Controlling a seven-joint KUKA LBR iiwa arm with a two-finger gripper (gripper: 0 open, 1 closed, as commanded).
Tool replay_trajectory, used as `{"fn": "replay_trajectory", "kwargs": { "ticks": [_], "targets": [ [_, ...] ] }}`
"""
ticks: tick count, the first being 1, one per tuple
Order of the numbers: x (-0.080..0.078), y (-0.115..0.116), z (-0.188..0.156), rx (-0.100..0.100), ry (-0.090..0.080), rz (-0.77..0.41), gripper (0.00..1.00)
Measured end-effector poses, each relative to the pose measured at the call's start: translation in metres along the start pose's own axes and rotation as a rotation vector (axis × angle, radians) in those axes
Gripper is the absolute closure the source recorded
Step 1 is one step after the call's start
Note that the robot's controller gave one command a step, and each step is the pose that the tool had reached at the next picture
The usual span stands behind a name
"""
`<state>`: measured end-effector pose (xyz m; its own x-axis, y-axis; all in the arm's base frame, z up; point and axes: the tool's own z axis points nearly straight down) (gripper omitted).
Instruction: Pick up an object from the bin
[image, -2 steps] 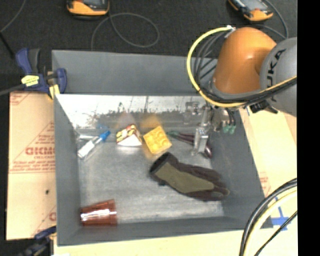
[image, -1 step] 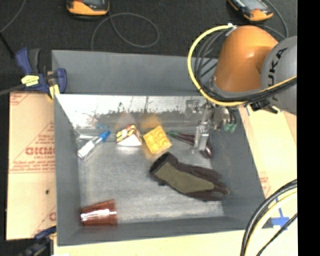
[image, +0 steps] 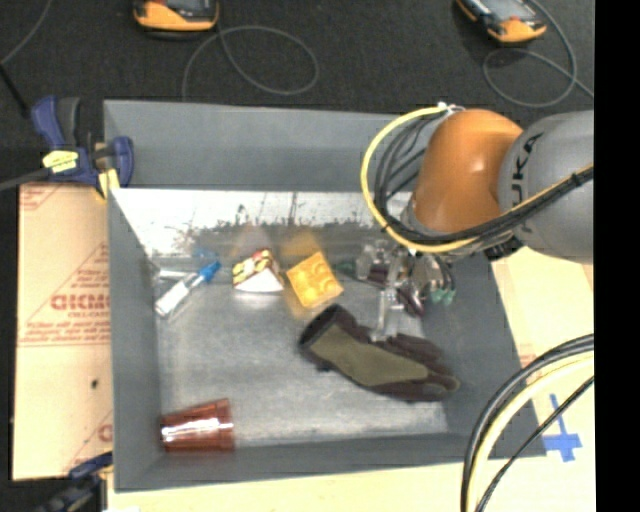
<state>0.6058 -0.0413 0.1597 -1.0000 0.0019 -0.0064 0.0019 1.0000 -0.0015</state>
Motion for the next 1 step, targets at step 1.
{"fn": "replay_trajectory", "kwargs": {
  "ticks": [1],
  "targets": [
    [0.0461,0.0075,0.0077,-0.001,0.010,0.122,0.00]
  ]
}}
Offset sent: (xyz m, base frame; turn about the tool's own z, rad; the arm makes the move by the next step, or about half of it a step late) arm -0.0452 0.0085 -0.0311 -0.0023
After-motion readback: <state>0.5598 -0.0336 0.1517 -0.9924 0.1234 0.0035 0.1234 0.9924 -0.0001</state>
